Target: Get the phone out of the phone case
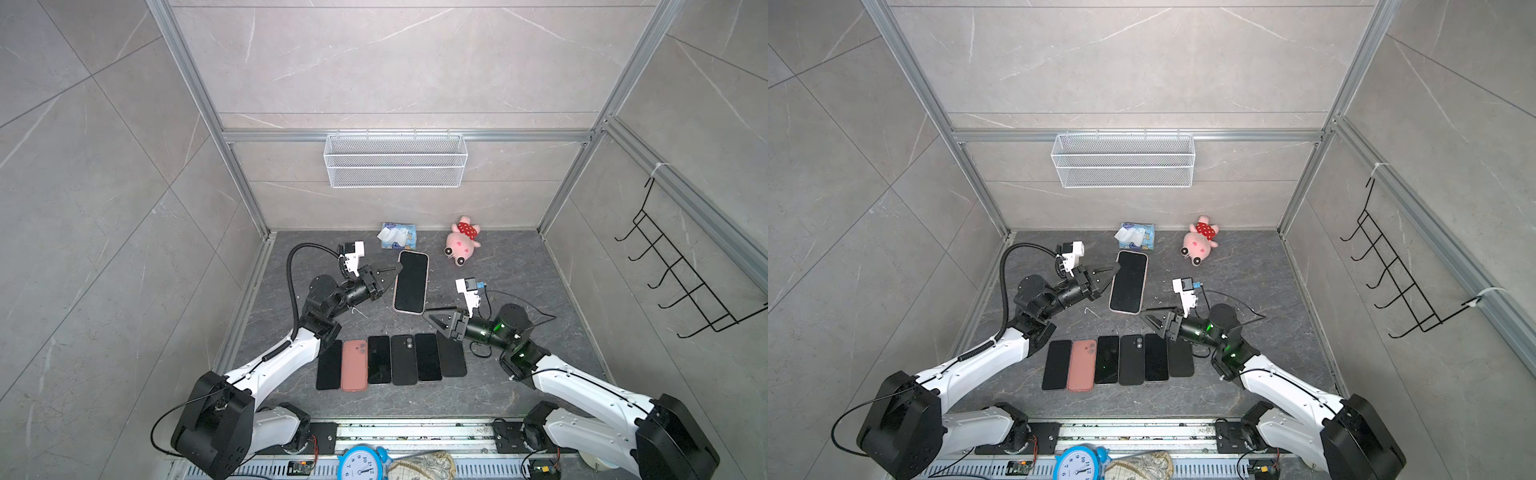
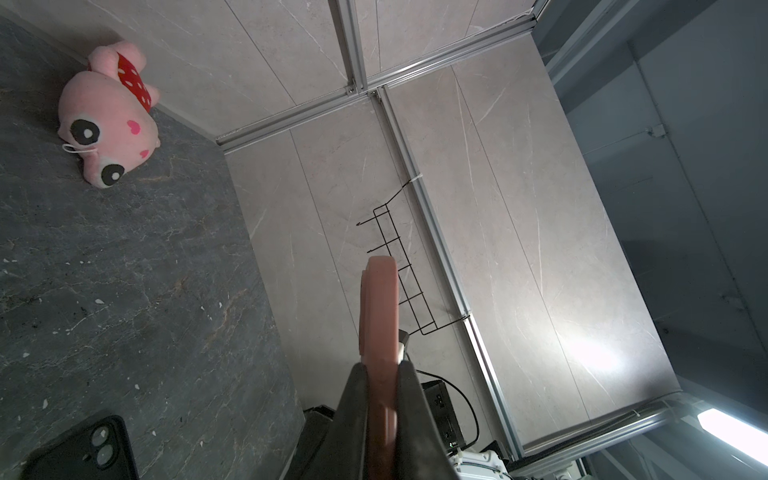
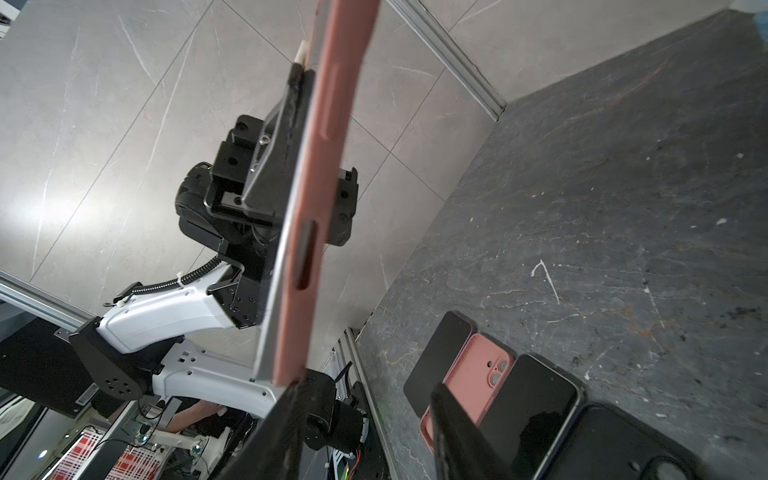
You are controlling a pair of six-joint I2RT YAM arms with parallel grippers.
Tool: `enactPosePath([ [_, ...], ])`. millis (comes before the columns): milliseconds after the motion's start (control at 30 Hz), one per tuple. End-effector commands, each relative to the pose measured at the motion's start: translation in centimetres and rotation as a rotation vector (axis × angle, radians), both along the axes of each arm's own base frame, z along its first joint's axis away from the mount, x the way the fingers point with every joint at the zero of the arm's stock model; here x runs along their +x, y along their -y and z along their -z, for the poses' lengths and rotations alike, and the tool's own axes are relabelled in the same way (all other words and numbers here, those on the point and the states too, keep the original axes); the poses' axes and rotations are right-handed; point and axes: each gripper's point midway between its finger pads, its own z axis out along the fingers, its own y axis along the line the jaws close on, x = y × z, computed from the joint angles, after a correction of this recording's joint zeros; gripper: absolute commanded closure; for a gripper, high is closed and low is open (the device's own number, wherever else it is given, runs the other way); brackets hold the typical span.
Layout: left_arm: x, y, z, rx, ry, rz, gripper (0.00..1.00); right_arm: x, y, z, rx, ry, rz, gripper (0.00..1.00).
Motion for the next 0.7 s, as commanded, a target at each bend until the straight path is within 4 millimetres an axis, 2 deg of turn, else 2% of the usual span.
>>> enactPosePath([
  [0,-1.1,-0.6,-3.9,-0.074,0.122,-0.003,1.00,-0.5,0.8,-0.1,0.018,-0.006,0.026,0.48],
  [300,-0.8,-0.5,-3.7,-0.088,0.113,-0.006,1.00,-1.0,0.2,-1.4,0.090,0.001,-0.032,0.46],
  [667,-1.0,-0.5,-3.9,-0.090,0.121,-0.003,1.00,-0.6,-0.7,-1.7,0.103,0.000,-0.048,0.46],
])
